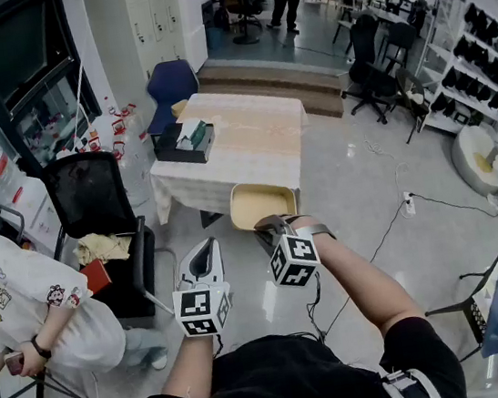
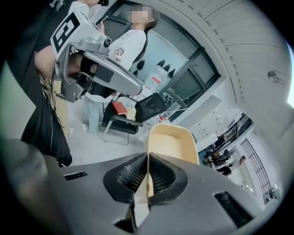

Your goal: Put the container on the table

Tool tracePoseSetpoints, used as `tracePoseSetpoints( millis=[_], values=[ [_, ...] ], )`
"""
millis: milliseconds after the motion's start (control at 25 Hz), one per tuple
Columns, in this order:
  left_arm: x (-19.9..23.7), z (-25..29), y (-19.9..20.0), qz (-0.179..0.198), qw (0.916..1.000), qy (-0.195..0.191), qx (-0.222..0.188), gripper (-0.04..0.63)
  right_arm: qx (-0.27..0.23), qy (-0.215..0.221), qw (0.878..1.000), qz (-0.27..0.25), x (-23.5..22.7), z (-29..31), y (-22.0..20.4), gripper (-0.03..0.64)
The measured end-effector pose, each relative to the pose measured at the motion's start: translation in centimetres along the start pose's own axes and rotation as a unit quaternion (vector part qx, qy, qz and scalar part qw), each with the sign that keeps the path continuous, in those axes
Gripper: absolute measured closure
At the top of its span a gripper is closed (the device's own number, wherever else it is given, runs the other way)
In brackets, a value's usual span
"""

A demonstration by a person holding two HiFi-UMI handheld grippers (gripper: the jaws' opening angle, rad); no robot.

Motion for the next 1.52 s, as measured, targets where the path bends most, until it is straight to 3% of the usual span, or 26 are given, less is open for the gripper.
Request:
tracePoseSetpoints(
  millis=[1040,1520],
  values=[
    [-6.3,2.1,-1.4,0.013,0.9998,0.013,-0.007,0.583,-0.009,-0.003,1.0,0.022,0.5,-2.1,-6.5,0.589],
    [-5.3,9.4,-1.9,0.011,0.9994,-0.001,-0.032,0.583,0.0,-0.019,1.0,0.017,-3.8,2.6,-9.7,0.589]
  ],
)
Point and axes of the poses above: the fingertips, and each gripper's own axes: z forward along the fingers, x to its left, y out of its top, the point moved 8 cm from there along -z, backward along the fingers, and after that the axes turned 7 degrees about -z, right-handed, at the moved point
